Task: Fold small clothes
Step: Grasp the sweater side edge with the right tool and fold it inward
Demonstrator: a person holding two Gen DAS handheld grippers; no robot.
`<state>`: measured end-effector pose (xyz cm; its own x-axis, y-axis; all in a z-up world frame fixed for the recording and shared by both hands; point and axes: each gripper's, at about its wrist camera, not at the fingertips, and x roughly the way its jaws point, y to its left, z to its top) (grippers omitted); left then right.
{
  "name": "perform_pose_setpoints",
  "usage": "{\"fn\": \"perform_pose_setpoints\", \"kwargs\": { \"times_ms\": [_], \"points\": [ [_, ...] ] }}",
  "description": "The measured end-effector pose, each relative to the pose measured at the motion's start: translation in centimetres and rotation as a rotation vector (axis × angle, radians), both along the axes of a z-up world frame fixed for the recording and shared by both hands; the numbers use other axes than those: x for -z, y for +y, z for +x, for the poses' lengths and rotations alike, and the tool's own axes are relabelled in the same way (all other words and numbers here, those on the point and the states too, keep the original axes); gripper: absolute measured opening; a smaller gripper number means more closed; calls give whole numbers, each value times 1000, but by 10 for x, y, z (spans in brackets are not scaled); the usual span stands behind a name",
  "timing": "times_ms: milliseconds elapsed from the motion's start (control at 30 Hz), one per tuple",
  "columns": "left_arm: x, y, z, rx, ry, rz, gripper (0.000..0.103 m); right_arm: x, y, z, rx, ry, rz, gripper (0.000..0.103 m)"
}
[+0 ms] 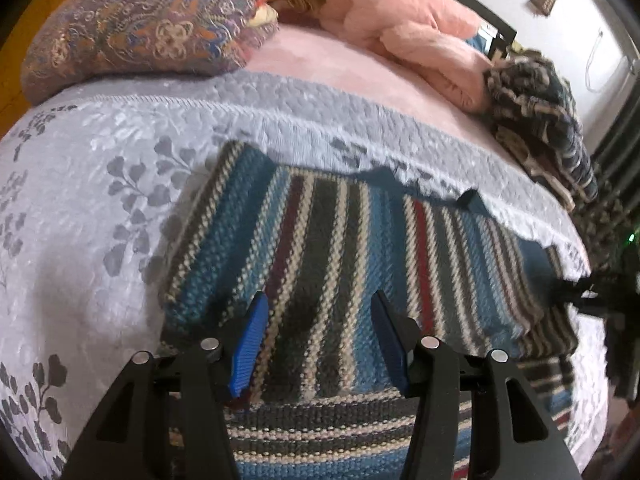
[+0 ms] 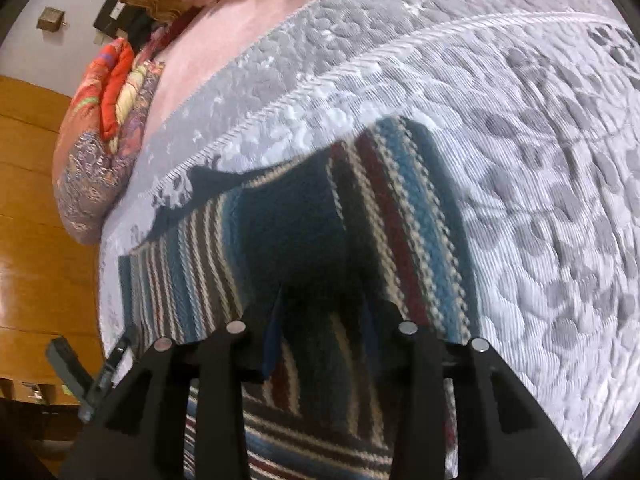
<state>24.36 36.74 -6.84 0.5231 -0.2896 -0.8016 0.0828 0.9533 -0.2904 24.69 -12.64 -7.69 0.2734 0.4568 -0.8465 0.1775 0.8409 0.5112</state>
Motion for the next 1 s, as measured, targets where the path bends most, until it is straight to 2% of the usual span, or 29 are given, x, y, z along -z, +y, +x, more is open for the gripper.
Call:
{"fn": "perform_pose_setpoints", "kwargs": {
  "times_ms": [33,67,133,200,367,467,600,733,833,933,1000],
  "points": [
    [4,0,1,3,7,5,53,-2,1,1,-9,-16,-3,17],
    [5,-1,0,4,11,13,53,-3,1,1,-14,-19,-2,9],
    [10,2,0,-2,17,31,53,-9,0,-3,-13,-20,20,8],
    [14,8,0,-8,27,29,50,-17,1,-7,-19,-11,20,8],
    [15,10,1,9,33,26,50,-42,0,-22,-39,-14,65,8],
    [15,15,2,25,43,-9,50,-49,3,-31,-73,15,24,8],
    [16,20,6,38,61,-45,50,-28,3,-34,-95,39,-55,8],
    [17,17,5,49,58,-25,50,3,9,-37,-135,76,-123,10],
    [15,18,5,39,61,-33,50,-10,10,-37,-151,51,-139,15],
    [5,17,1,17,52,-47,50,-38,11,-35,-155,-34,-195,15],
    [-4,12,-5,26,30,-50,50,-52,15,-35,-174,-76,-179,15]
  ]
}}
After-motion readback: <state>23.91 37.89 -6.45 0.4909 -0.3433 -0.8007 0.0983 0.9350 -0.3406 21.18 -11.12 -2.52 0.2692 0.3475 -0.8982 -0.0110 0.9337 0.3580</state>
